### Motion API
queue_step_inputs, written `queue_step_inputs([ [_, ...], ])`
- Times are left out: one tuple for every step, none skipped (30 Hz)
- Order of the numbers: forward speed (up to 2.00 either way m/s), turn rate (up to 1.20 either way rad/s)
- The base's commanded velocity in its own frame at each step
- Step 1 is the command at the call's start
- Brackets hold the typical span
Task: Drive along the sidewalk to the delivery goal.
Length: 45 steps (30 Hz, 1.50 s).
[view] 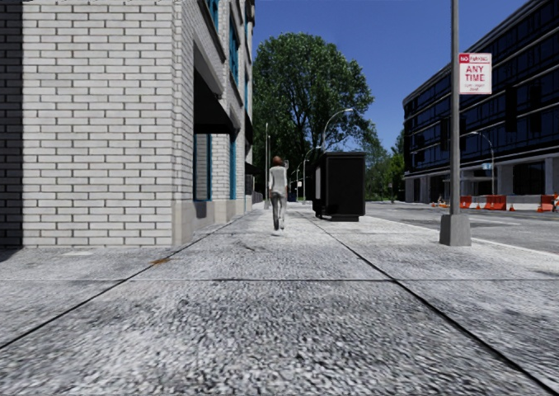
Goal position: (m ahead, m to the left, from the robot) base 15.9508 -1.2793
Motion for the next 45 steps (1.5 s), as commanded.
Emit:
queue_step_inputs([
  [2.0,0.0],
  [2.0,0.0],
  [2.0,0.0],
  [2.0,0.0],
  [2.0,0.0],
  [2.0,0.0],
  [2.0,0.0],
  [2.0,0.0],
  [2.0,0.0],
  [2.0,0.0],
  [2.0,0.0],
  [2.0,0.0],
  [2.0,0.0],
  [2.0,0.0],
  [2.0,0.0],
  [2.0,0.0],
  [2.0,0.0],
  [2.0,0.0],
  [2.0,0.0],
  [2.0,0.0],
  [2.0,0.0],
  [2.0,0.0],
  [2.0,0.0],
  [2.0,0.0],
  [2.0,0.0],
  [2.0,0.0],
  [2.0,0.0],
  [2.0,0.0],
  [2.0,0.0],
  [2.0,0.0],
  [2.0,0.0],
  [2.0,0.0],
  [2.0,0.0],
  [2.0,0.0],
  [2.0,0.0],
  [2.0,0.0],
  [2.0,0.0],
  [2.0,0.0],
  [2.0,0.0],
  [2.0,0.0],
  [2.0,0.0],
  [2.0,0.0],
  [2.0,0.0],
  [2.0,0.0],
  [2.0,0.0],
])
